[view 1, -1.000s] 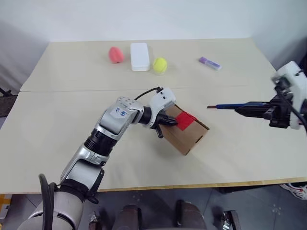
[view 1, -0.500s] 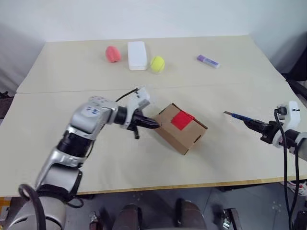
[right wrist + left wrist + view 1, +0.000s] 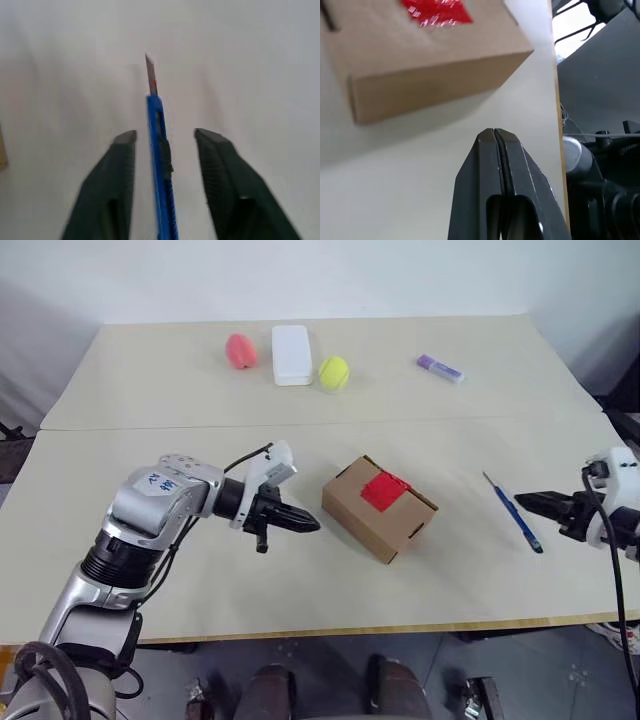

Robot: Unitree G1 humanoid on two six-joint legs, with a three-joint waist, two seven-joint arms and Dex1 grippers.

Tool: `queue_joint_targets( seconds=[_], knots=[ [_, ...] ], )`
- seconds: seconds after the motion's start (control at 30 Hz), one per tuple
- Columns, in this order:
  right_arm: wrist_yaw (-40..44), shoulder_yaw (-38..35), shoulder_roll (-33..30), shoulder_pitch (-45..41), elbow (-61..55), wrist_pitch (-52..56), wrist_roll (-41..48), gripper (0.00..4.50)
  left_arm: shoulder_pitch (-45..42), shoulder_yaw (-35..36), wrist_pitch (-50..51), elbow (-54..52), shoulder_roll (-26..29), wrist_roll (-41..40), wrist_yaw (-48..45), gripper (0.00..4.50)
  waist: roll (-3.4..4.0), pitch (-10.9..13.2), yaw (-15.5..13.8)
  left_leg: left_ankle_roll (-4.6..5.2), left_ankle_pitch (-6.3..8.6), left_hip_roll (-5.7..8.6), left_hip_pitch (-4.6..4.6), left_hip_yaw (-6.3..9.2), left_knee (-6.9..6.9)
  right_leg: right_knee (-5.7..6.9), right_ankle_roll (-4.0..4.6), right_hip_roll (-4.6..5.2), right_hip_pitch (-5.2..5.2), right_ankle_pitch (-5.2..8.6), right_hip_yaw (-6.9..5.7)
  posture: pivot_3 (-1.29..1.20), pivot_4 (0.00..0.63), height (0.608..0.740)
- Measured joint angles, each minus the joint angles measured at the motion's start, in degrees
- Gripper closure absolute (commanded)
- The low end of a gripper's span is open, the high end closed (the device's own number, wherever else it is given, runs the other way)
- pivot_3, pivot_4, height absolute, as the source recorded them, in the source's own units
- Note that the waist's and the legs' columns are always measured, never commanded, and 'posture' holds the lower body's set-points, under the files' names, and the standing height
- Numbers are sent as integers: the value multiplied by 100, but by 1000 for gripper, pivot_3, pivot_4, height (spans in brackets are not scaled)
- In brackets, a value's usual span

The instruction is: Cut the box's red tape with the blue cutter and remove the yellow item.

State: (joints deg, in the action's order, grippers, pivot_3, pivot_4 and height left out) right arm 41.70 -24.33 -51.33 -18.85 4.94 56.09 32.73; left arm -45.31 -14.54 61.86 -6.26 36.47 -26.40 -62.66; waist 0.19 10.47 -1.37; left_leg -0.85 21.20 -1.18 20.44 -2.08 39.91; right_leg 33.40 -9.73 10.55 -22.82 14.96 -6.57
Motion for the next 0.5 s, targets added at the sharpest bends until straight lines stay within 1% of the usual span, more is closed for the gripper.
queue_joint_targets(
  seconds=[0.13, 0.17, 0.3, 0.4, 0.47, 0.5],
  knots=[
    [13, 145, -1, -58, -94, -238, -58, 198, 28, 0, -8, 0, -41, 0, 201, 4500, 0, 0, 3, 0, 0, 0, -1, 0, 0, 0, 0, 0, 0, 0, 0, 0, 150, 740],
    [-17, 201, 9, -118, -138, -395, -131, 22, 67, 0, -9, -3, -44, -1, 235, 4500, 3, 2, 10, 0, 0, 0, -1, -1, 0, 0, 0, 0, 0, 0, 1, 0, 150, 740],
    [-55, 560, 4, -676, -175, -764, -376, 22, 177, -57, 3, -18, -67, -26, 293, 4500, 6, 5, 38, 0, 0, -1, -2, 0, 0, 1, 0, 0, -1, 0, 1, 0, 150, 740],
    [164, 1136, 14, -1064, -127, -923, -528, 22, 214, -169, 6, -40, -156, -27, 331, 4500, 5, 5, 35, 0, 0, 0, -2, -1, 0, 0, 0, 0, -1, 0, 1, 0, 150, 740],
    [303, 1683, 129, -1489, 189, -1268, -873, 22, 314, -225, 32, -80, -150, -23, 402, 4500, 3, 6, 32, 0, 0, 1, -2, -1, 1, 0, 0, 0, -1, 0, 2, 0, 150, 740],
    [355, 1949, 207, -1673, 367, -1499, -1082, 192, 348, -269, 63, -103, -182, -22, 455, 4500, 3, 7, 39, 0, 0, 1, 0, -1, 1, -2, 0, 0, -2, 0, 2, 0, 150, 740]
  ],
)
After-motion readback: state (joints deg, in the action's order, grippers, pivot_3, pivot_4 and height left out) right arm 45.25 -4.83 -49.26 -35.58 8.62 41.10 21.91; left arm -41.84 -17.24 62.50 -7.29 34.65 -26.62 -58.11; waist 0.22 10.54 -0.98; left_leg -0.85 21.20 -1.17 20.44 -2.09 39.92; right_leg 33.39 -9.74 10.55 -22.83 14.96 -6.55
